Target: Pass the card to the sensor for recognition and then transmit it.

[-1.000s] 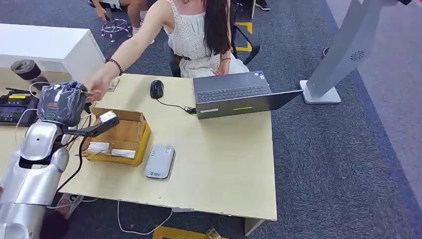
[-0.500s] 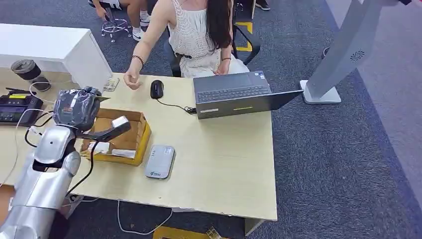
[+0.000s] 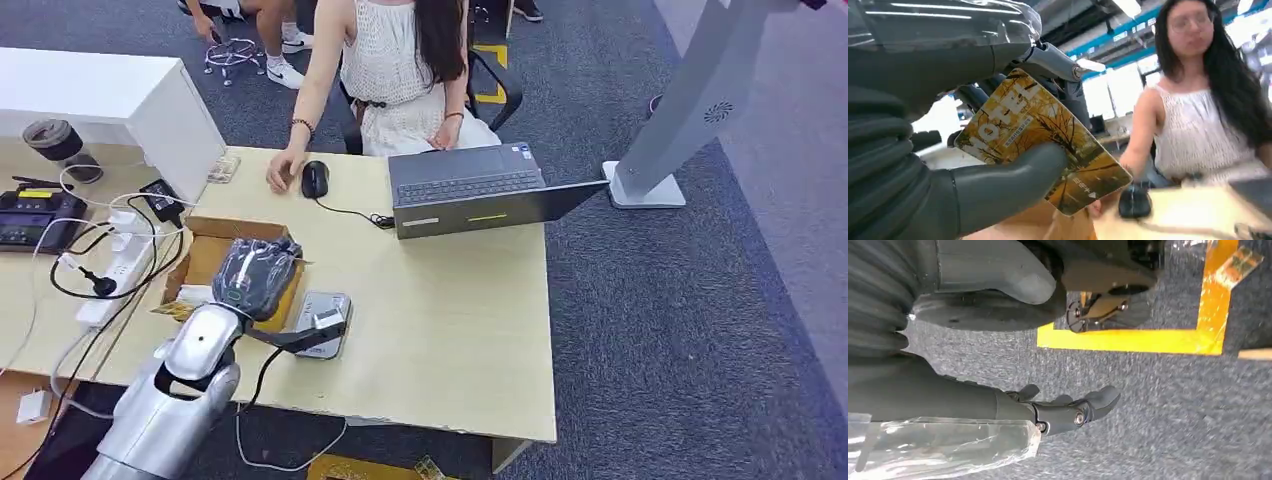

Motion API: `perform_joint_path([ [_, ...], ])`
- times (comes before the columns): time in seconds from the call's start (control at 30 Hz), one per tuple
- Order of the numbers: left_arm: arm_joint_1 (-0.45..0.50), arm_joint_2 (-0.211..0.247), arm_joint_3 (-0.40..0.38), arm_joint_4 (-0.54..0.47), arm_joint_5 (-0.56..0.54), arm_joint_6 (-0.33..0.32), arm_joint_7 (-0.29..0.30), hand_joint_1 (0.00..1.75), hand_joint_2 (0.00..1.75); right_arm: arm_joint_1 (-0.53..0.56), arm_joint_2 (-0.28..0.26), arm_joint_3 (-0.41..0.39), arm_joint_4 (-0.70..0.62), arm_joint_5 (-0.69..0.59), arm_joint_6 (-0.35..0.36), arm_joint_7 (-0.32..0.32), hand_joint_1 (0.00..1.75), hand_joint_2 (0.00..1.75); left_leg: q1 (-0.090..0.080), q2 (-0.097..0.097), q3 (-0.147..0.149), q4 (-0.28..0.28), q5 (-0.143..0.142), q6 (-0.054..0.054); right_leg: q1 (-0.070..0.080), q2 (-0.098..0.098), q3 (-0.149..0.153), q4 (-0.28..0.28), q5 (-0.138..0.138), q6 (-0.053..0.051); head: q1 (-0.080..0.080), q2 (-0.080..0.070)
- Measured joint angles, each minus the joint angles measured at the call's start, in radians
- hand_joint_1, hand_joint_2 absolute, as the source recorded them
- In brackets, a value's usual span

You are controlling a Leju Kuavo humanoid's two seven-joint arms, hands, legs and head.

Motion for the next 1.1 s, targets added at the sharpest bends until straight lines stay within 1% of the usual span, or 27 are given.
perform_joint_path([
  [0.03, 0.001, -0.003, -0.002, 0.003, 0.004, -0.029, 0.0, 1.75, 1.75, 0.0, 0.0, -0.005, 0.0, -0.005, -0.003, 0.005, 0.0, 1.75, 0.0, 0.0, 0.0, 0.0, 0.0, 0.0, 0.0, 0.0, 0.0, 0.0, 0.0, 0.0, -0.001, 0.0],
  [0.07, 0.002, -0.004, -0.004, 0.006, 0.005, -0.042, 0.001, 1.75, 1.75, 0.0, 0.001, -0.009, 0.0, -0.01, -0.005, 0.005, 0.0, 1.75, 0.0, 0.0, 0.0, 0.0, 0.0, 0.0, 0.0, 0.0, 0.0, 0.0, 0.0, 0.0, 0.0, 0.0],
  [0.13, 0.003, -0.006, -0.005, 0.01, 0.006, -0.05, 0.001, 1.75, 1.75, 0.0, 0.001, -0.013, 0.0, -0.01, -0.005, 0.006, 0.0, 1.75, 0.0, 0.0, 0.0, 0.0, 0.0, 0.0, 0.0, 0.0, 0.0, 0.0, 0.0, 0.0, 0.0, 0.0],
  [0.17, 0.002, -0.006, -0.006, 0.012, 0.011, -0.065, 0.002, 1.75, 1.75, 0.0, 0.001, -0.015, 0.0, -0.009, -0.008, 0.009, 0.0, 1.75, 0.0, 0.0, 0.0, 0.0, 0.0, 0.0, 0.0, 0.0, 0.0, 0.0, 0.0, 0.0, 0.0, 0.0],
  [0.23, -0.002, -0.009, -0.006, 0.026, 0.027, -0.121, 0.005, 1.75, 1.75, -0.001, 0.001, -0.017, 0.0, -0.004, -0.026, 0.025, 0.0, 1.75, 0.0, 0.0, 0.0, 0.0, 0.0, 0.0, 0.0, 0.0, 0.0, 0.0, 0.0, 0.0, 0.0, 0.0],
  [0.3, -0.004, -0.009, -0.006, 0.049, 0.043, -0.155, 0.005, 1.75, 1.75, -0.001, 0.001, -0.018, 0.0, -0.004, -0.042, 0.038, 0.0, 1.75, 0.0, 0.0, 0.0, 0.0, 0.0, 0.0, 0.0, 0.0, 0.0, 0.0, 0.0, 0.0, 0.0, 0.0],
  [0.37, -0.009, -0.009, -0.008, 0.071, 0.052, -0.168, 0.002, 1.75, 1.75, -0.001, 0.001, -0.018, 0.0, 0.001, -0.045, 0.045, 0.0, 1.75, 0.0, 0.0, 0.0, 0.0, 0.0, 0.0, 0.0, 0.0, 0.0, 0.0, 0.0, 0.0, 0.0, 0.0],
  [0.67, -0.016, -0.009, -0.023, 0.129, 0.069, -0.171, -0.01, 1.75, 1.75, -0.002, 0.001, -0.019, 0.0, 0.01, -0.051, 0.055, 0.0, 1.75, 0.0, 0.0, 0.0, 0.0, 0.0, 0.0, 0.0, 0.0, 0.0, 0.0, 0.0, 0.0, 0.0, 0.0],
  [0.8, -0.017, -0.009, -0.035, 0.148, 0.067, -0.166, -0.012, 1.75, 1.75, -0.002, 0.001, -0.019, 0.0, 0.01, -0.043, 0.044, 0.0, 1.75, 0.0, 0.0, 0.0, 0.0, 0.0, 0.0, 0.0, 0.0, 0.0, 0.0, 0.0, 0.0, 0.0, 0.0],
  [1.1, -0.012, -0.002, -0.042, 0.154, 0.066, -0.145, -0.012, 1.75, 1.75, -0.002, 0.001, -0.019, 0.0, 0.01, -0.041, 0.034, 0.0, 1.75, 0.0, 0.0, 0.0, 0.0, 0.0, 0.0, 0.0, 0.0, 0.0, 0.0, 0.0, 0.0, 0.0, 0.0],
])
